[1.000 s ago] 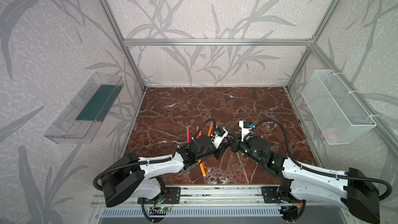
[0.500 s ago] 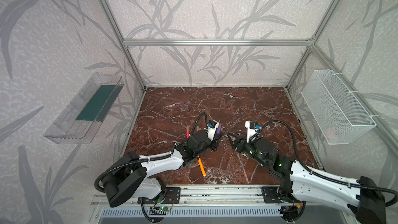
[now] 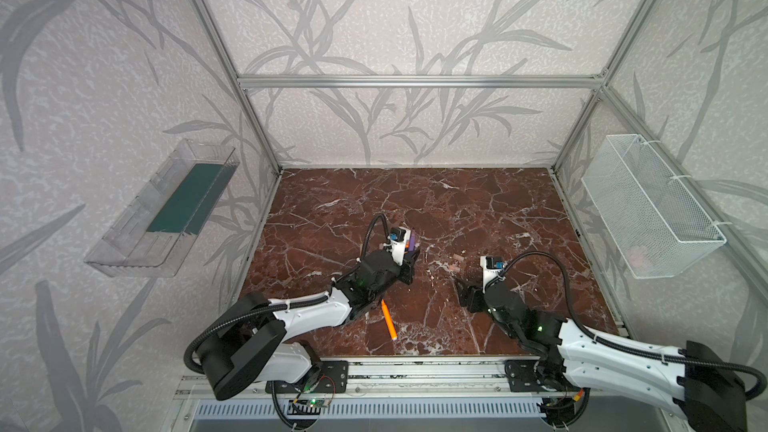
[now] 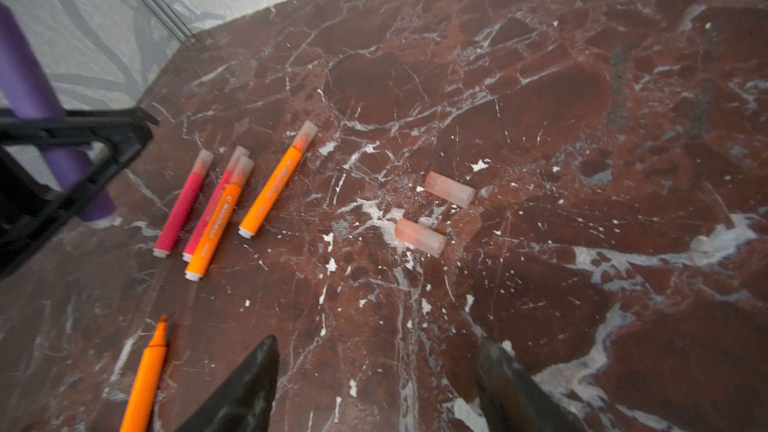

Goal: Insert the pens into the pen caps
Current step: 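Move the right gripper away to the pale pink caps on the table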

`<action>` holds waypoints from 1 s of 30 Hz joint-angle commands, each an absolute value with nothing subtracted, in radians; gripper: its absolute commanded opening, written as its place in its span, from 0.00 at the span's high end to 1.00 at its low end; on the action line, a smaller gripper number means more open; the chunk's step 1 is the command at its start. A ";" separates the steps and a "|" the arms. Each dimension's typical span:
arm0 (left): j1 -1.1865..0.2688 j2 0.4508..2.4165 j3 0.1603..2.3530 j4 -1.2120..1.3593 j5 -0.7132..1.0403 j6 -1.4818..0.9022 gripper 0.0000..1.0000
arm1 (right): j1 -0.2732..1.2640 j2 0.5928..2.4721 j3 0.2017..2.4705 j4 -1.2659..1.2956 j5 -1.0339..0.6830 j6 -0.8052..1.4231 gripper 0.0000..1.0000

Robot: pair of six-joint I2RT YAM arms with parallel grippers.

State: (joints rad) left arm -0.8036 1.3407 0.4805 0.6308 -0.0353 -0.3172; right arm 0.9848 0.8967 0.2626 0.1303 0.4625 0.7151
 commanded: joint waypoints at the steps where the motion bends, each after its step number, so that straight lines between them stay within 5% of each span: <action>1: -0.804 1.349 0.480 0.661 -0.037 -0.331 1.00 | 0.989 0.972 0.286 0.172 0.493 0.736 0.25; 14: -0.804 1.338 0.474 0.651 -0.049 -0.325 1.00 | 0.873 1.357 0.407 0.325 0.399 0.739 0.22; 30: -0.804 1.322 0.460 0.652 -0.046 -0.321 1.00 | 0.794 1.610 0.508 0.437 0.383 0.751 0.23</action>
